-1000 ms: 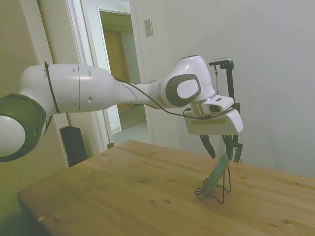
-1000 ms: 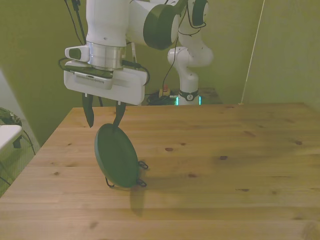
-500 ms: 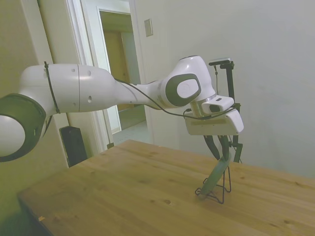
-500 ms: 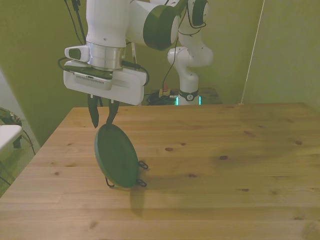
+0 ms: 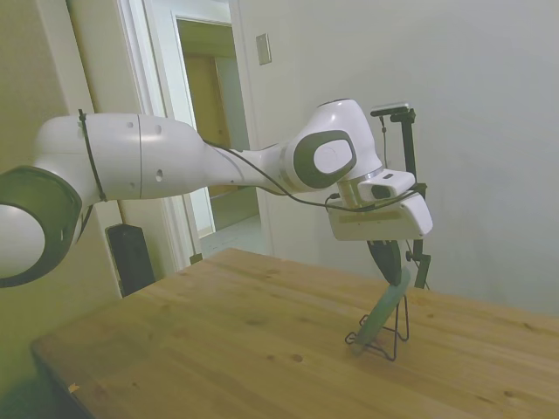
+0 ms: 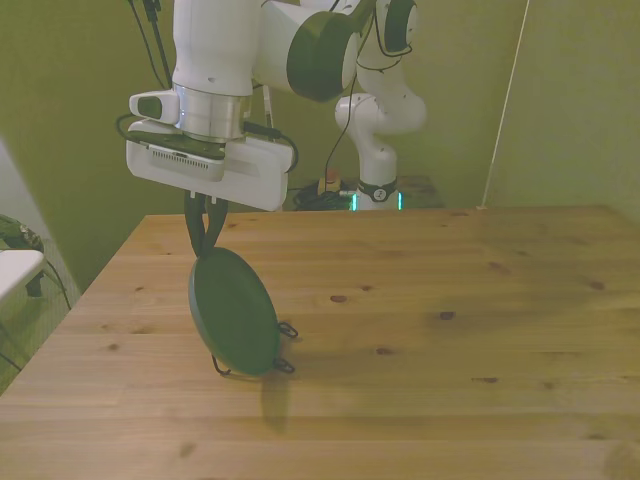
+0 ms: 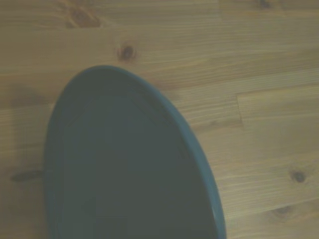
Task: Unload the plate
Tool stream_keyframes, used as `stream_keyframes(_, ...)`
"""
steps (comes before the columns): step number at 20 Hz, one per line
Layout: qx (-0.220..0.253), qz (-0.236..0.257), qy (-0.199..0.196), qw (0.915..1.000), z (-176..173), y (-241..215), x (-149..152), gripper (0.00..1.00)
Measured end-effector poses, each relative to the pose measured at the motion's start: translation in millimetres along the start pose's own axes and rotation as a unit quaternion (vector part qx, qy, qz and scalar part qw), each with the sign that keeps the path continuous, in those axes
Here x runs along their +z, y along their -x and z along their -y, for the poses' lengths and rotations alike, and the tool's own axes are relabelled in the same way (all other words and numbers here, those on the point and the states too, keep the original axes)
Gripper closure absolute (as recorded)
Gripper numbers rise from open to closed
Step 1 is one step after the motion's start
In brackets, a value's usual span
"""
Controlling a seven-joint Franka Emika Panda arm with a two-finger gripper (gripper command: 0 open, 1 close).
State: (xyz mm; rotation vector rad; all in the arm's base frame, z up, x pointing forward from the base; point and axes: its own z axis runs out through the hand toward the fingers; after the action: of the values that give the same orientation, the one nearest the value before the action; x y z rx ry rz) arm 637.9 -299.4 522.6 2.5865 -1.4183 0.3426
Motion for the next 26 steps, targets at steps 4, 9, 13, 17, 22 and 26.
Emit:
stream_keyframes(4, -0.001, 0.000, 0.000, 1.0000, 2.0, -0.2, -7.9, 1.00)
stream_keyframes(9, -0.002, -0.005, -0.004, 1.0000, 4.9, -1.8, -23.0, 1.00)
stream_keyframes(13, -0.010, -0.016, -0.021, 0.9996, 17.2, 4.6, -63.3, 1.00)
stream_keyframes(17, -0.026, -0.001, -0.058, 0.9980, 44.7, 34.5, -113.6, 1.00)
stream_keyframes(22, -0.037, 0.042, -0.088, 0.9945, 100.1, 84.1, -114.1, 1.00)
stream_keyframes(26, -0.046, 0.083, -0.106, 0.9898, 142.0, 123.6, -79.1, 1.00)
